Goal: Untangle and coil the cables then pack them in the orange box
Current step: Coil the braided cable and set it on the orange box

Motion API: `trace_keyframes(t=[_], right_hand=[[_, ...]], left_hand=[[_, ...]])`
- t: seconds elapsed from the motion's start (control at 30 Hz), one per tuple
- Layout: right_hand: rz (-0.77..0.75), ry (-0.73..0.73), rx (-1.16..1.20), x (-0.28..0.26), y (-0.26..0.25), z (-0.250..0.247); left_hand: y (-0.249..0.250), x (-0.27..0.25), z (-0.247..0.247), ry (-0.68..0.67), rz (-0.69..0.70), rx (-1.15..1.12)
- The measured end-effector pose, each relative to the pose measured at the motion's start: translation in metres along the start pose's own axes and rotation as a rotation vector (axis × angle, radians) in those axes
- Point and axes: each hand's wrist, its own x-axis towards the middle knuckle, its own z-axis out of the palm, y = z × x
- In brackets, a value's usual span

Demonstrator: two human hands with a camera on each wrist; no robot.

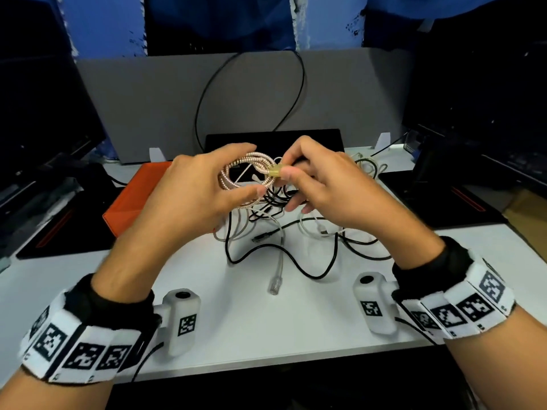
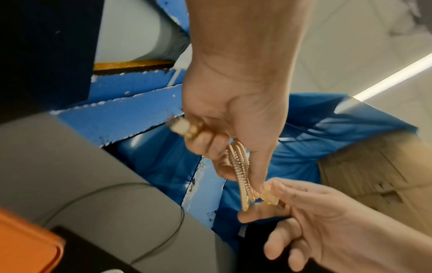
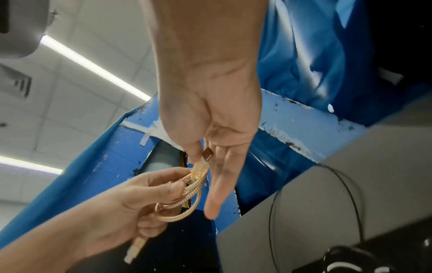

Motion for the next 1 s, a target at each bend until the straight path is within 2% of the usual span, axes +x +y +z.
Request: trace_keyframes(t=[0.1, 0.17, 0.2, 0.27, 0.37, 0.43, 0.6, 0.7, 0.77, 0.87, 1.0], right_hand=[[0.101, -0.039, 0.433, 0.002, -0.002, 0.001], [0.093, -0.006, 0.538, 0.004, -0.001, 0.001], [0.078, 0.015, 0.546, 0.004, 0.000, 0.000], [0.044, 0.050, 0.504, 0.006, 0.002, 0.000], [0.001, 0.083, 0.363, 0.006, 0.005, 0.002], [-0.014, 0.091, 0.311, 0.005, 0.006, 0.005], [-0.034, 0.113, 0.244, 0.005, 0.003, 0.004], [-0.004, 0.108, 0.306, 0.007, 0.006, 0.001], [0.044, 0.094, 0.400, 0.008, 0.008, 0.002], [0.111, 0.084, 0.511, 0.007, 0.007, 0.007], [0.156, 0.136, 0.380, 0.006, 0.005, 0.022]], left_hand=[[-0.003, 0.003, 0.003, -0.042, 0.026, -0.367], [-0.007, 0.005, 0.008, -0.027, 0.024, -0.493], [-0.008, 0.006, 0.010, -0.016, 0.006, -0.498], [-0.009, 0.007, 0.010, -0.032, -0.050, -0.363], [-0.009, 0.007, 0.010, -0.246, -0.104, -0.308], [-0.010, 0.006, 0.009, -0.306, -0.132, -0.428], [-0.022, 0.012, 0.011, -0.289, -0.165, -0.747], [-0.020, 0.012, 0.012, -0.275, -0.120, -0.929], [-0.015, 0.011, 0.014, -0.227, -0.076, -0.905], [-0.012, 0.009, 0.017, -0.203, -0.036, -0.741], [-0.009, 0.007, 0.025, -0.256, -0.008, -0.599]])
